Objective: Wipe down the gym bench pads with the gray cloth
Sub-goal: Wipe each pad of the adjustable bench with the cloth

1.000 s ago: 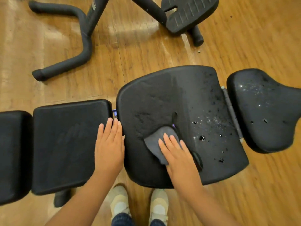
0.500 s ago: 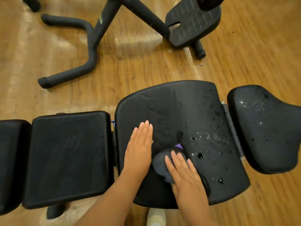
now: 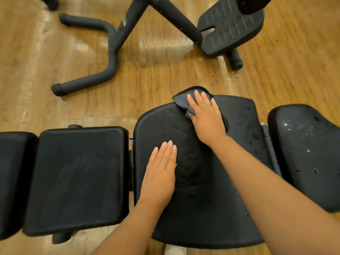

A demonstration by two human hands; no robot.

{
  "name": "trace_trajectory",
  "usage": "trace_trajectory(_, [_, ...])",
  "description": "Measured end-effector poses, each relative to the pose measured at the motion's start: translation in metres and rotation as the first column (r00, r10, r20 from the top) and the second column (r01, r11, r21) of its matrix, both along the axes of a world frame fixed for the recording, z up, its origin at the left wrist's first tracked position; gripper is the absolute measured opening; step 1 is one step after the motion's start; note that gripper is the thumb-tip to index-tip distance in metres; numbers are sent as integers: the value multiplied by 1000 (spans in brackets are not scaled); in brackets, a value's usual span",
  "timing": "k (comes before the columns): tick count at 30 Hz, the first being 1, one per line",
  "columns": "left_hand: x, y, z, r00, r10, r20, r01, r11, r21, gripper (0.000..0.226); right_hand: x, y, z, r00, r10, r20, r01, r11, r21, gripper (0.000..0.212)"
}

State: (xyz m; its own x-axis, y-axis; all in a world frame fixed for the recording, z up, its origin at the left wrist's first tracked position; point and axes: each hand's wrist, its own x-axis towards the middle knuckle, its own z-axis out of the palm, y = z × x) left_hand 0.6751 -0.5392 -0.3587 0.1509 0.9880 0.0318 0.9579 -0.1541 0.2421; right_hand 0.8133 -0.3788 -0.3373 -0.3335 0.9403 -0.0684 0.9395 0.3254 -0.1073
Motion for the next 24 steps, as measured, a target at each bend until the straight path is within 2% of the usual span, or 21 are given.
trace_trajectory(5, [1,1,7,1000,-9,-20,9,1000,-25,47,3,-43,3,997,-20,-76,18,1000,-21,59])
trace_trajectory(11, [1,0,6,999,-7,-32,5,999,-40,47,32,-216,12,992,-30,-124,15,993,-116,63])
trace_trajectory(14, [2,1,6,999,-2,-44,0,999,-42,47,48,-270,12,992,-31,-123,10,986,-167,65])
trace_trajectory(19, [2,-1,6,1000,2,-30,-3,1000,-26,48,50,-258,13,994,-62,-95,45,984,-171,64])
trace_trajectory(24, [1,-3,7,1000,17,-23,-18,999,-38,48,32,-161,9,993,-64,-99,54,994,-95,60])
